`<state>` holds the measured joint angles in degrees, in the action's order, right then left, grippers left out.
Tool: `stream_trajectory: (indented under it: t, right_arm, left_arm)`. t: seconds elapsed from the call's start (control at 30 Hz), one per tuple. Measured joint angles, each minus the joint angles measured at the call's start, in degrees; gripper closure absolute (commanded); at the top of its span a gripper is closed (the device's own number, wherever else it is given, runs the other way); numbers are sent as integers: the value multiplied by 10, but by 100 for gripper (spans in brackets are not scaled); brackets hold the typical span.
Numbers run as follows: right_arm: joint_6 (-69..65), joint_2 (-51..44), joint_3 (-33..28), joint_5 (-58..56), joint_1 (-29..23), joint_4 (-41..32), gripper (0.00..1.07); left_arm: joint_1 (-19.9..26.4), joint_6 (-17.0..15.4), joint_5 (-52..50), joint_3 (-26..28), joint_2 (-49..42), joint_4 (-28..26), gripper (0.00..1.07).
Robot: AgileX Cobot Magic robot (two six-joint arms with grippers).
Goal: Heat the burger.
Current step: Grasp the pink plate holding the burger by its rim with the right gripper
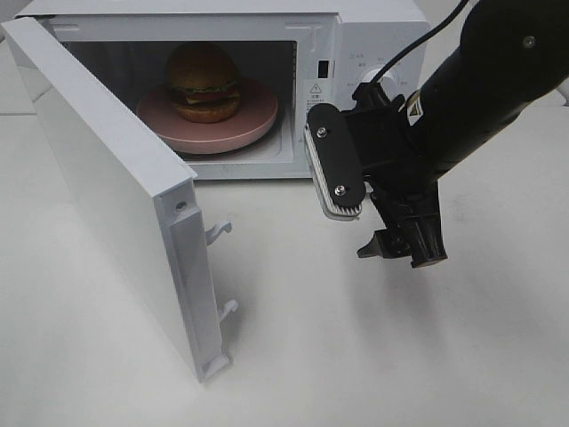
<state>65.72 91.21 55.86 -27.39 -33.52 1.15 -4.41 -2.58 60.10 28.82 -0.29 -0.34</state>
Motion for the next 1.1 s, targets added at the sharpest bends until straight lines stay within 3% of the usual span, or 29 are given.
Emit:
stream_trajectory:
  t: [0.37,0.53,1.1]
  right_arm:
    - [-15,5,10,14,-3,24,11]
    - [-60,44,60,15,-22,70,12]
    - [-96,153,203,25,-40,108,16]
  left_arm:
    - [0,0,0,0,0,0,7]
    - [0,0,0,0,0,0,7]
    - [0,0,0,0,0,0,7]
